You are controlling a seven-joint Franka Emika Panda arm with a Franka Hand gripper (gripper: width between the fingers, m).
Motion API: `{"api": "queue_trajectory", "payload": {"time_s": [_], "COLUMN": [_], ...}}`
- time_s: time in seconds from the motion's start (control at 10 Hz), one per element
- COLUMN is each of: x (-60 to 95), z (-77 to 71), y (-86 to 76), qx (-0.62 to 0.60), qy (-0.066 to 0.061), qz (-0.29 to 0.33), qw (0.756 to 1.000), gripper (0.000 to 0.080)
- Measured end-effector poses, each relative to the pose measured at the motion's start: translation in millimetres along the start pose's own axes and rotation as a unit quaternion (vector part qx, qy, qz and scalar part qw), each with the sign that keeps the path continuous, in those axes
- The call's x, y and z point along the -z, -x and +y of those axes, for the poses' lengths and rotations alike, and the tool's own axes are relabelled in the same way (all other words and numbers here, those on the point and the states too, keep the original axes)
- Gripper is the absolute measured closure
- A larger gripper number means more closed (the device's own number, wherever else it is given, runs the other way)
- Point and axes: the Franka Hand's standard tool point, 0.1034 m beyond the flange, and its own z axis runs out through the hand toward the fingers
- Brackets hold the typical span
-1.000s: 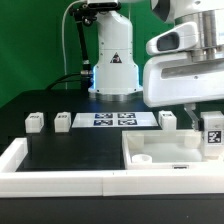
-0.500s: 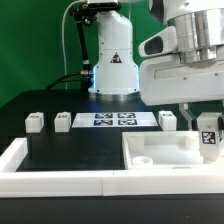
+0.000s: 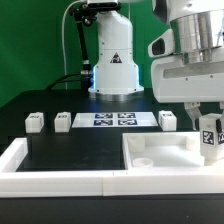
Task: Assemble square table
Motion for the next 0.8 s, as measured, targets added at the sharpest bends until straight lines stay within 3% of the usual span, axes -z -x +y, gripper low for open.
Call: {"api": "queue_trajectory", "payload": {"time_s": [0.2,0.3,0.4,0.8], "x": [-0.3,0.0,0.7,-1.5], "z": [0.1,-0.2,-1.0,-3.6], "y": [0.3,-0.1,-1.3,0.3], "qx": [0.001,0.031,0.078,0.272], "qy": [-0.001,-0.001,-0.002,0.005], "qz": [-0.001,-0.001,0.000,-0.011], "qw": [1.000,1.000,0.997,0.962], "gripper": [0.0506,0.0313,0.0195,0.0154]}}
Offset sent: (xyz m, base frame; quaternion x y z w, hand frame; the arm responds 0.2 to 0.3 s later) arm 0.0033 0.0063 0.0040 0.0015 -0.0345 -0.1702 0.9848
